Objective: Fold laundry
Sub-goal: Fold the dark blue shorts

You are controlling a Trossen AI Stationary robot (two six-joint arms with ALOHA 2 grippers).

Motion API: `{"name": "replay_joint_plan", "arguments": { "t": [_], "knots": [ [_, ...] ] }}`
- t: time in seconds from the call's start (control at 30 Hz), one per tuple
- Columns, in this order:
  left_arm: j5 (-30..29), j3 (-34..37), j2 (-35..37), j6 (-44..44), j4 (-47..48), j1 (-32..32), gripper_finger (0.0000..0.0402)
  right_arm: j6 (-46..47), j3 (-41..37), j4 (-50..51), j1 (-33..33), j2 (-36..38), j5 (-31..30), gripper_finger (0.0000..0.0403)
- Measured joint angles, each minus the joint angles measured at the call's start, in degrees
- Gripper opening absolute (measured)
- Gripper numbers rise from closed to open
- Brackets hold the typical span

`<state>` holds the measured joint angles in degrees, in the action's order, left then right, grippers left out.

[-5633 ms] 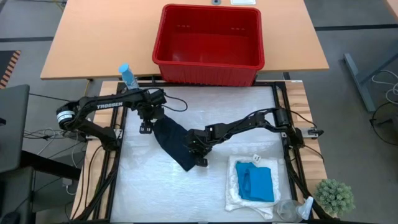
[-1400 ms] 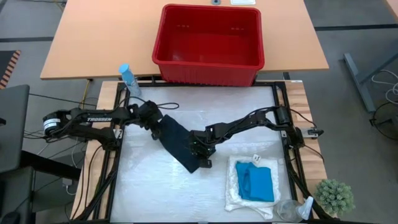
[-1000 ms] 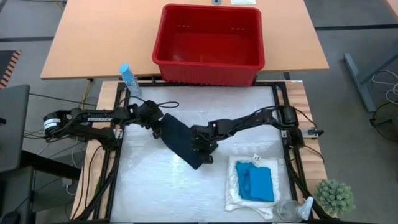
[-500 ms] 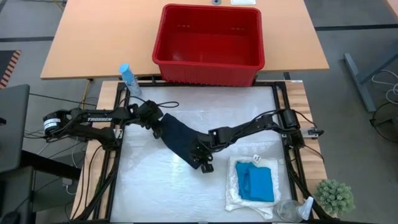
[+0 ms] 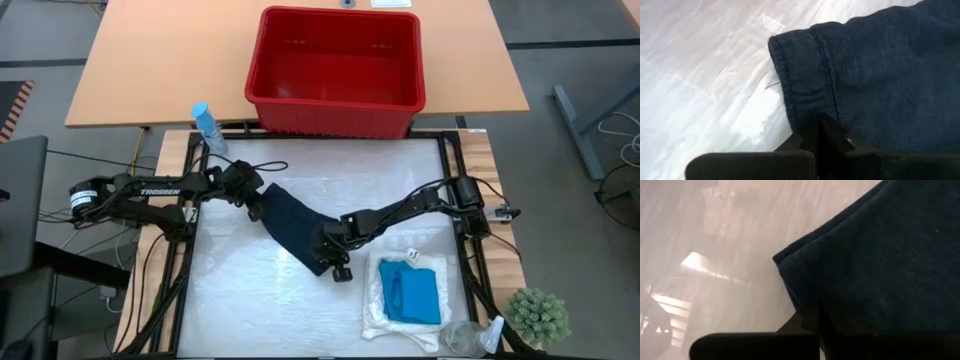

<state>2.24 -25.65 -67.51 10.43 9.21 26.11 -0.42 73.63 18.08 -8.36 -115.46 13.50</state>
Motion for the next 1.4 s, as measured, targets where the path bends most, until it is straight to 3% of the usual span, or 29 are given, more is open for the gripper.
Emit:
{"name": "replay_joint_plan", "arguments": {
  "t": [0.43, 0.67, 0.87, 1.03, 1.13, 1.3, 1.4],
  "knots": [
    [0.44, -4.89, 0.0, 1.06, 0.6, 0.02, 0.0, -0.05, 5.94, 0.24, 1.86, 0.31, 2.7, 0.0025],
    [2.81, -7.54, 0.01, -3.11, 1.17, 0.02, 0.0001, 0.08, 13.78, 8.29, 4.51, 0.42, 3.57, 0.0025],
    [6.01, -15.9, 1.68, 3.22, 14.38, -0.52, 0.0009, -3.99, 21.48, 19.04, 9.39, 0.42, 1.29, 0.0025],
    [0.76, -18.38, 6.0, 11.3, 21.28, -5.88, 0.0001, -9.6, 24.65, 21.11, 13.57, 0.44, 1.32, 0.0025],
    [-3.61, -15.34, 8.24, 18.53, 21.03, -10.96, 0.0, -10.68, 24.68, 22.15, 16.48, 0.44, 1.36, 0.0025],
    [-16.34, -9.93, 9.23, 29.48, 17.9, -17.65, 0.0, -14.42, 24.68, 25.56, 20.42, 0.44, 1.35, 0.0025],
    [-19.21, -7.98, 8.49, 35.27, 15.91, -19.14, 0.0, -16.44, 24.68, 26.83, 21.57, 0.44, 2.1, 0.0025]
  ]
}}
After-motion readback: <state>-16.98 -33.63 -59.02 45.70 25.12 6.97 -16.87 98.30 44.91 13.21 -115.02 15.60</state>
